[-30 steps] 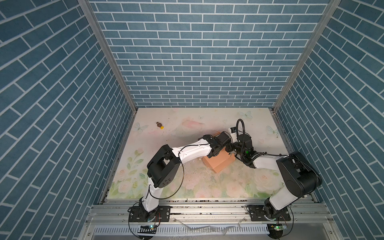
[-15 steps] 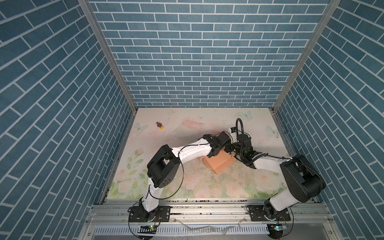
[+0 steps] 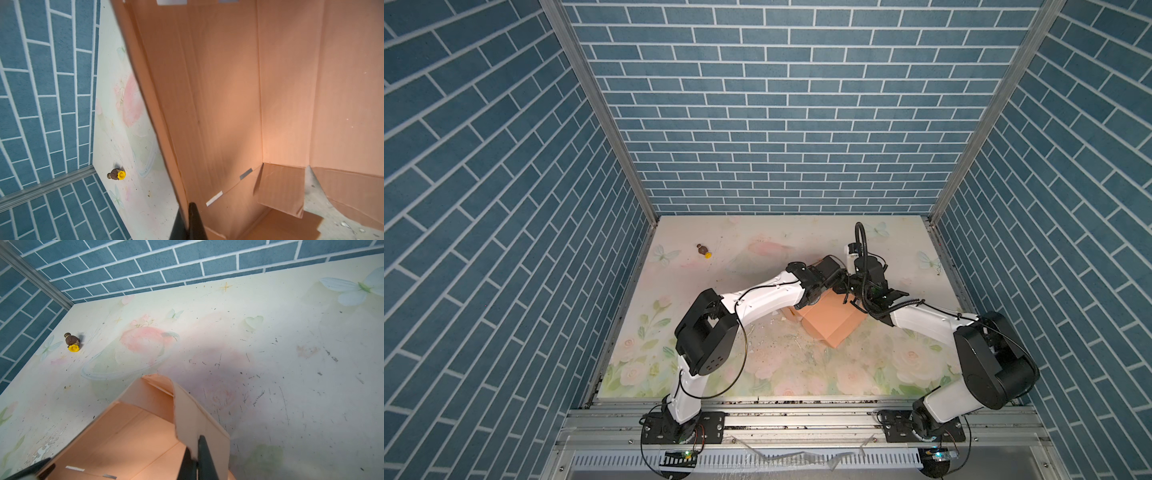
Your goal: Fold the paper box
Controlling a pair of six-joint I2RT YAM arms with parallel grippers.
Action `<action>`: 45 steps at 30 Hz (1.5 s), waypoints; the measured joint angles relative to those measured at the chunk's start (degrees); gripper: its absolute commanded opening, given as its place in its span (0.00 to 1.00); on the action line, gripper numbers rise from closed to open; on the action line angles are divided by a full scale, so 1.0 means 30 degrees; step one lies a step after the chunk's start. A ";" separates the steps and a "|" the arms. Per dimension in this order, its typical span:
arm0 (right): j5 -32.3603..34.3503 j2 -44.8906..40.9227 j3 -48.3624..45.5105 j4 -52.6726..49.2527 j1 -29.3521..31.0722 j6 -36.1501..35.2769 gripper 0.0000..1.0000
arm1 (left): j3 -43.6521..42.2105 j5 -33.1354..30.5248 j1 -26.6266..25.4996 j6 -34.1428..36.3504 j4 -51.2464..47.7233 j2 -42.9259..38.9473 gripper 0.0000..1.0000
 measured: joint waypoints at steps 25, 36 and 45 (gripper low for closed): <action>0.1231 -0.2426 -0.3140 0.1253 0.1297 0.1508 0.00 | 0.0488 -0.0801 -0.0510 -0.0284 -0.0933 -0.0102 0.06; 0.1617 -0.2441 -0.4299 0.3694 0.2062 0.1960 0.00 | 0.0488 -0.2069 -0.1042 -0.0321 -0.1304 -0.0109 0.06; 0.0481 -0.1982 -0.6135 0.6980 0.2069 0.0787 0.03 | 0.0313 -0.3162 -0.1479 -0.0095 -0.1450 -0.0102 0.06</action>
